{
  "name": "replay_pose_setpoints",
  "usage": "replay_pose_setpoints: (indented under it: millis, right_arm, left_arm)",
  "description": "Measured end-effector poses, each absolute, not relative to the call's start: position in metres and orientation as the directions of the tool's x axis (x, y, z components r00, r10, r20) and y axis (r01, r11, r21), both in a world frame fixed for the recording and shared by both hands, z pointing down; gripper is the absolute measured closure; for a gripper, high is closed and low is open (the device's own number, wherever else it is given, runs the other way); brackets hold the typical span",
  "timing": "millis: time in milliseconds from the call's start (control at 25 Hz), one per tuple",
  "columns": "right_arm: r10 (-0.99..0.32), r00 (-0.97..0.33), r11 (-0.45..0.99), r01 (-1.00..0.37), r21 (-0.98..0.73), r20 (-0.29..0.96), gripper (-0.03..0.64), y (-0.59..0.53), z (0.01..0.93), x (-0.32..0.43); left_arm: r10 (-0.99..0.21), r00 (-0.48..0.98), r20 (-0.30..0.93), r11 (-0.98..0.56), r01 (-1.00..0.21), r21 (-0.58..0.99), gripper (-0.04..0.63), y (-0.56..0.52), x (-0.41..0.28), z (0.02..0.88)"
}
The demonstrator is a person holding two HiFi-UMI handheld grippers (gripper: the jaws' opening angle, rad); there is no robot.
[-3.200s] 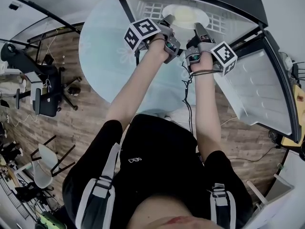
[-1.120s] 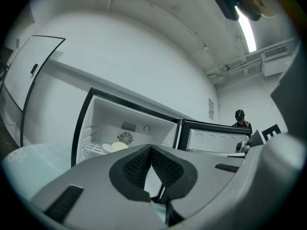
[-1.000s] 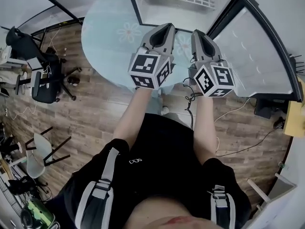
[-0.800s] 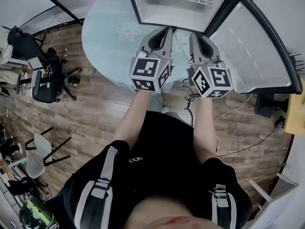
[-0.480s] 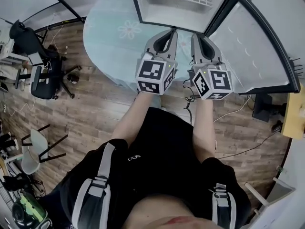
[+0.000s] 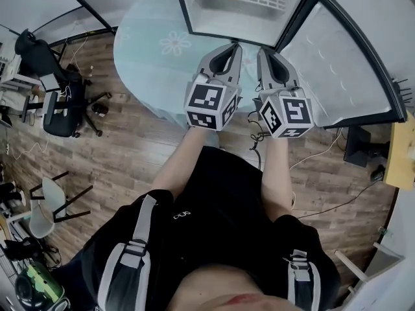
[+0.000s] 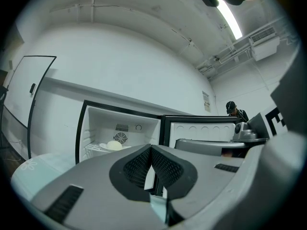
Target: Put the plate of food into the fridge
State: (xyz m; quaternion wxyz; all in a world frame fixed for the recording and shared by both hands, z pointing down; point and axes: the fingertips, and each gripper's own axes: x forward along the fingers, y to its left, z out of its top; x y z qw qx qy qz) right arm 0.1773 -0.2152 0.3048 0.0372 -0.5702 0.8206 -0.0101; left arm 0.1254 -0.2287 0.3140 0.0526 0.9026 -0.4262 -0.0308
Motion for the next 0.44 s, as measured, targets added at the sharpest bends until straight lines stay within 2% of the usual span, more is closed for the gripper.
replay_pose_setpoints:
  millis: [440]
  right_arm:
    - [-0.934, -0.356, 0.357, -0.933, -0.049, -0.029, 0.617, -0.2072, 0.3109, 0.1776]
  left_arm:
    - [-0.774, 0.632, -0.016, -0.628, -0.766, 0.134, 0.605, -0.2223, 0.1295, 0.3165]
